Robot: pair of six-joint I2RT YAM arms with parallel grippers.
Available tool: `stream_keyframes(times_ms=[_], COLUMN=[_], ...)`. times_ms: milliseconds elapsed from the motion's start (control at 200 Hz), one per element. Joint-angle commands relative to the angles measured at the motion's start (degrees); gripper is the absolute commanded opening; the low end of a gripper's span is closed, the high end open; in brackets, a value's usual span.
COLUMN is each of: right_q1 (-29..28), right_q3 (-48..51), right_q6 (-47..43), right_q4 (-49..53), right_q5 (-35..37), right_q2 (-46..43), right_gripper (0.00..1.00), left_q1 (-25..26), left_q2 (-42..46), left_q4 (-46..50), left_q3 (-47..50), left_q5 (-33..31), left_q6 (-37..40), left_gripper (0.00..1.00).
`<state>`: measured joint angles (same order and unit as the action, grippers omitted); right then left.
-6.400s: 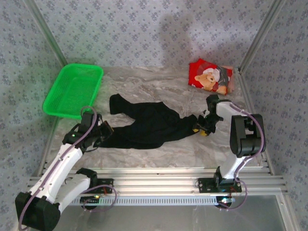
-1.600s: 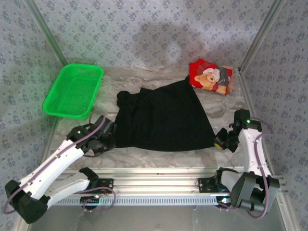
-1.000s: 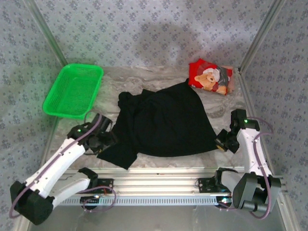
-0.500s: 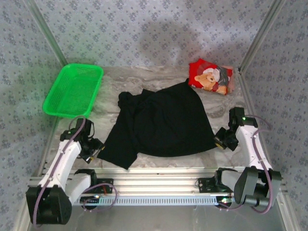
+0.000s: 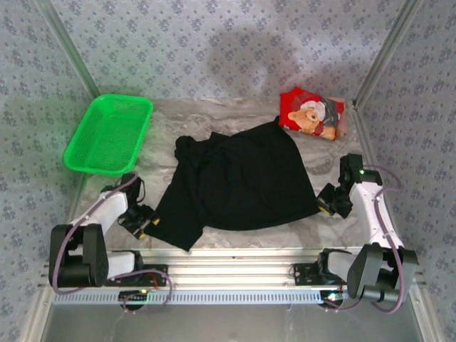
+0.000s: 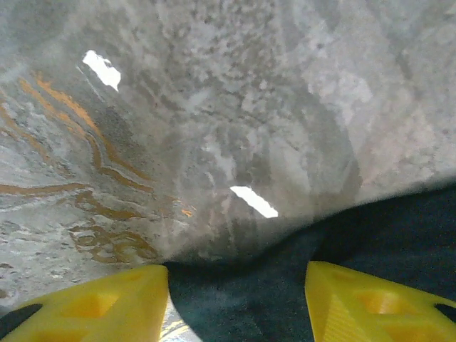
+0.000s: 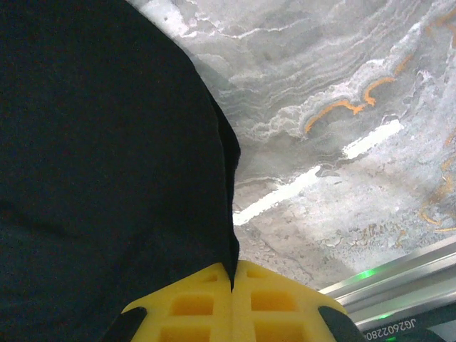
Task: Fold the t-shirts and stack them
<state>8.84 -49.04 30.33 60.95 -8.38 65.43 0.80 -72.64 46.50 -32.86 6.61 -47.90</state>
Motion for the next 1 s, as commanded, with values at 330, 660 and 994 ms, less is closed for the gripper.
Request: stream_keyframes(times_ms=[330, 660, 994], right_q1=[0.59, 5.41, 5.40], right_q3=[-4.26, -11.51, -54.75], right_q6=[-2.36, -2.74, 0.42], right_q4=[-0.53, -1.31, -9.44], right_q5=[-2.56, -7.80, -19.83], right_q2=[1.22, 1.53, 22.17], right_gripper=[0.00, 0.00, 0.00], left_q1=[0.54, -4.92, -2.08], left_q2=[2.59, 17.64, -14.64], left_q4=[2.58, 13.39, 7.05], left_q3=[-8.38, -22.63, -82.35], left_q5=[-2.29, -3.67, 1.52], left_q6=[5.13, 2.28, 9.05], left_gripper=[0.03, 0.00, 0.00])
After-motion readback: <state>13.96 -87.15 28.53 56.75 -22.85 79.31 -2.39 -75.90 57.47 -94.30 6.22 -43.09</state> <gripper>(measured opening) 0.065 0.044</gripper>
